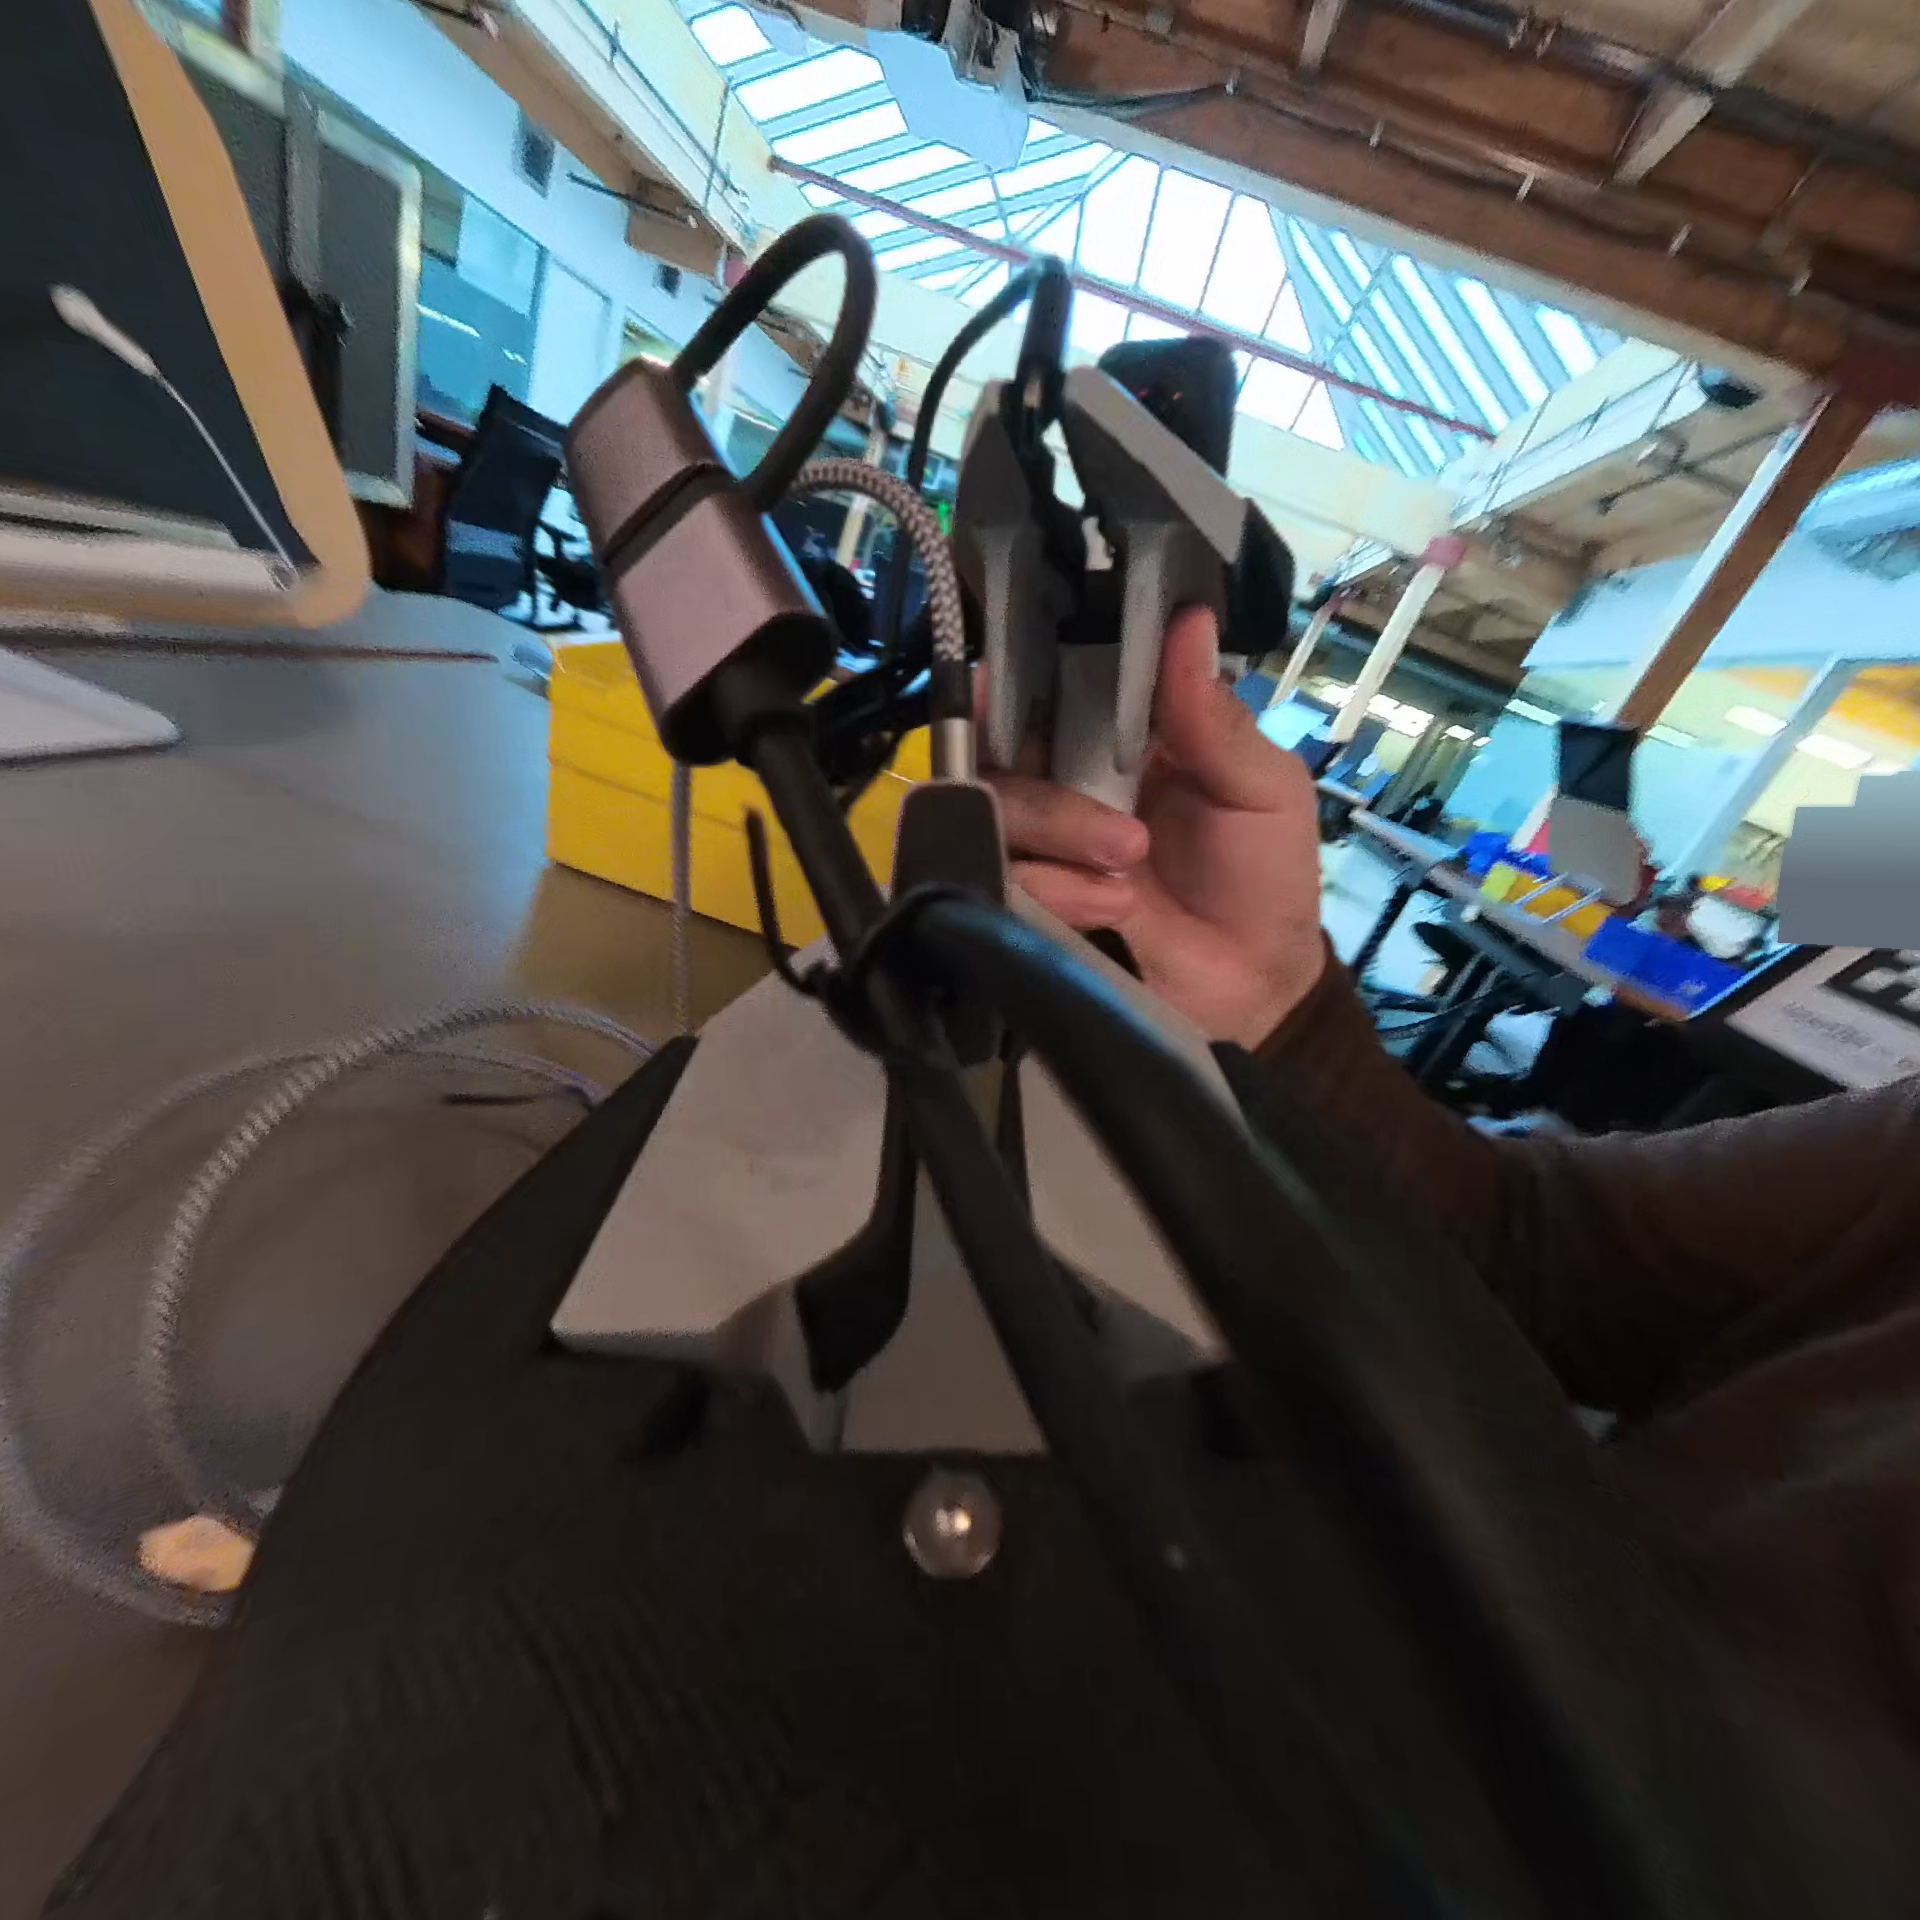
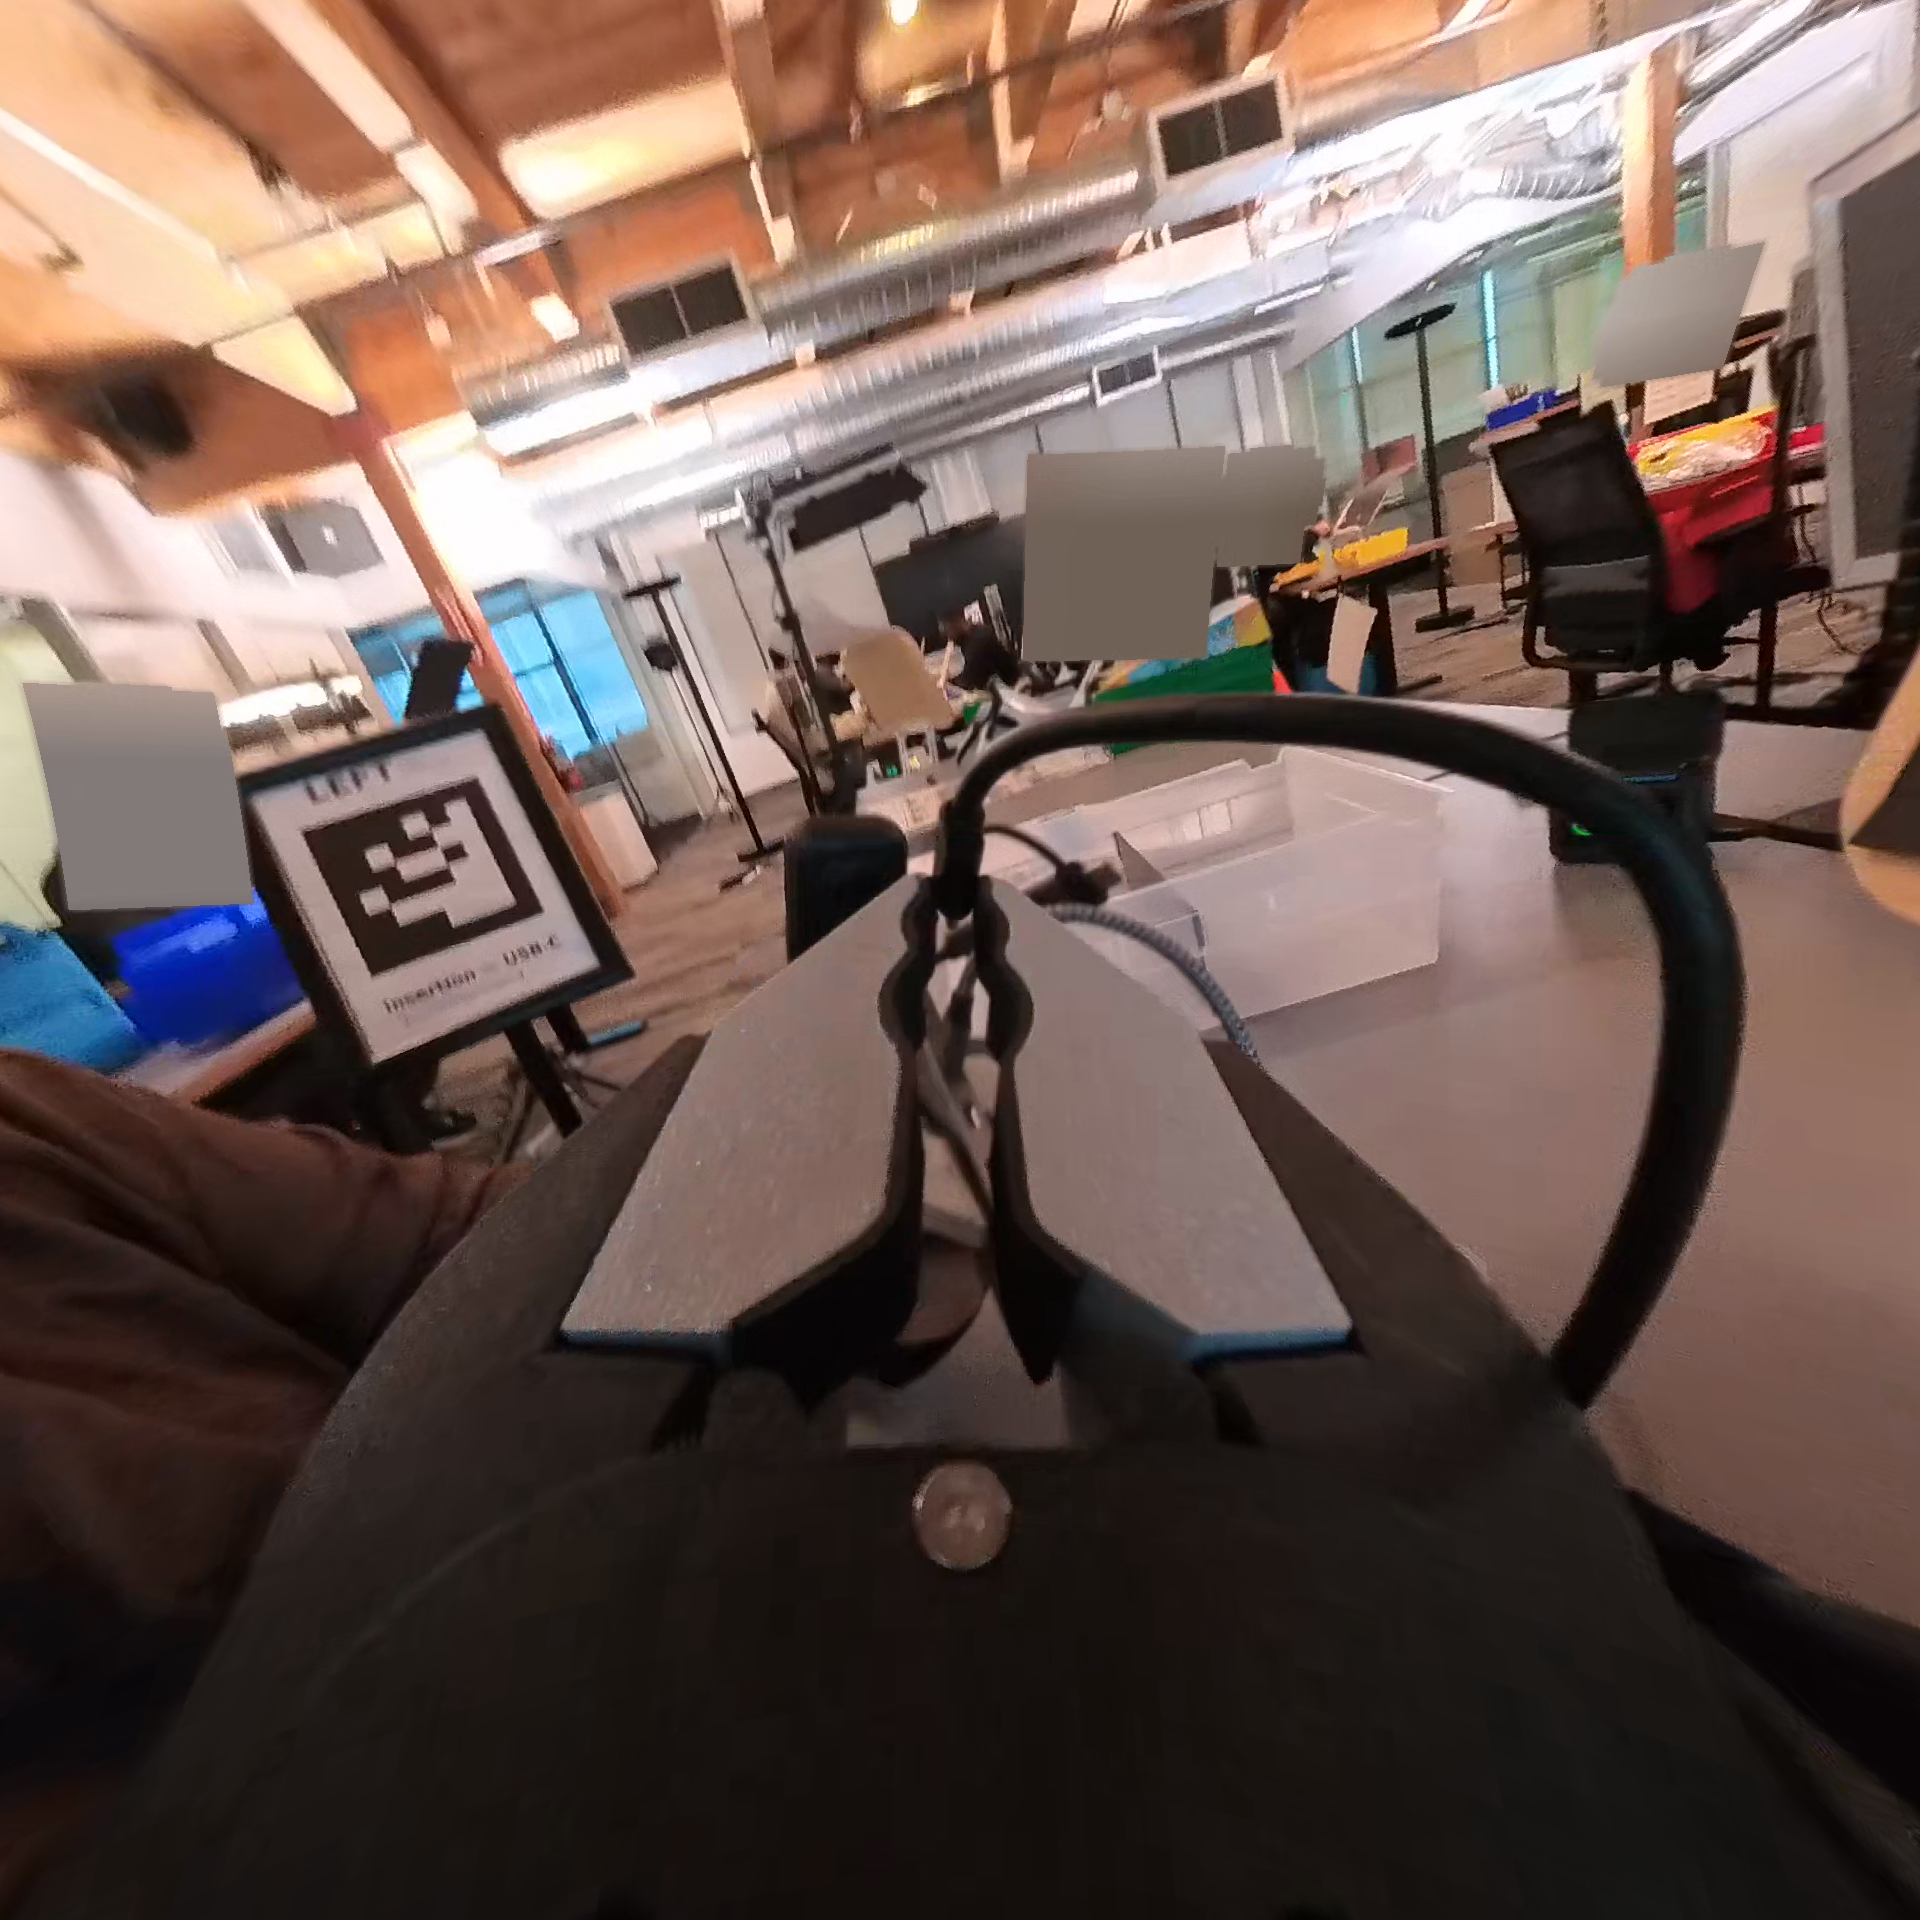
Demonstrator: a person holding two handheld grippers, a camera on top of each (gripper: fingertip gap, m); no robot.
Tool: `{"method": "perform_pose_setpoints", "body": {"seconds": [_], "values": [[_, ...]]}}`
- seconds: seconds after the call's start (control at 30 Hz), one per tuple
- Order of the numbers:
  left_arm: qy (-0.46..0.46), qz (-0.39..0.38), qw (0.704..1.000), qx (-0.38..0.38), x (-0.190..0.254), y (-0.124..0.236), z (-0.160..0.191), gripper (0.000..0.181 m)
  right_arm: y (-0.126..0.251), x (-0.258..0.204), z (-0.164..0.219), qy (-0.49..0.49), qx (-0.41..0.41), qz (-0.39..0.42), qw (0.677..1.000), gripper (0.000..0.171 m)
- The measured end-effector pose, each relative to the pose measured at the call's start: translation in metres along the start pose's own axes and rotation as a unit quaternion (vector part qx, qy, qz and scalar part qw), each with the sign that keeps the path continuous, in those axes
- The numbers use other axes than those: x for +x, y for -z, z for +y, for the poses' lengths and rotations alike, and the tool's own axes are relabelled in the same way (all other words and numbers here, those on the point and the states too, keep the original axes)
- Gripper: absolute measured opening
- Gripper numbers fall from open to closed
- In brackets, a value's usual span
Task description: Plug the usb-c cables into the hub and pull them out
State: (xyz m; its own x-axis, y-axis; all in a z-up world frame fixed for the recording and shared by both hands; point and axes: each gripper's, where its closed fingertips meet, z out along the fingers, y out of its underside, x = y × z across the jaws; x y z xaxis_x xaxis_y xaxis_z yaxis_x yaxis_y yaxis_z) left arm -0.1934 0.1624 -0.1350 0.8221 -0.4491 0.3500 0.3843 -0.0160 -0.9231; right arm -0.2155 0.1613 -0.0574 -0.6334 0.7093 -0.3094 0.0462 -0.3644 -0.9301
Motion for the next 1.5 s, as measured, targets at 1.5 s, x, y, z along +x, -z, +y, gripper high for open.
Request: {"method": "perform_pose_setpoints", "body": {"seconds": [1.5], "values": [[-0.156, -0.146, 0.976, -0.034, -0.072, 0.039, -0.009, 0.007, 0.280, 0.076, 0.004, -0.103, -0.267, 0.421, 0.861, 0.018]]}}
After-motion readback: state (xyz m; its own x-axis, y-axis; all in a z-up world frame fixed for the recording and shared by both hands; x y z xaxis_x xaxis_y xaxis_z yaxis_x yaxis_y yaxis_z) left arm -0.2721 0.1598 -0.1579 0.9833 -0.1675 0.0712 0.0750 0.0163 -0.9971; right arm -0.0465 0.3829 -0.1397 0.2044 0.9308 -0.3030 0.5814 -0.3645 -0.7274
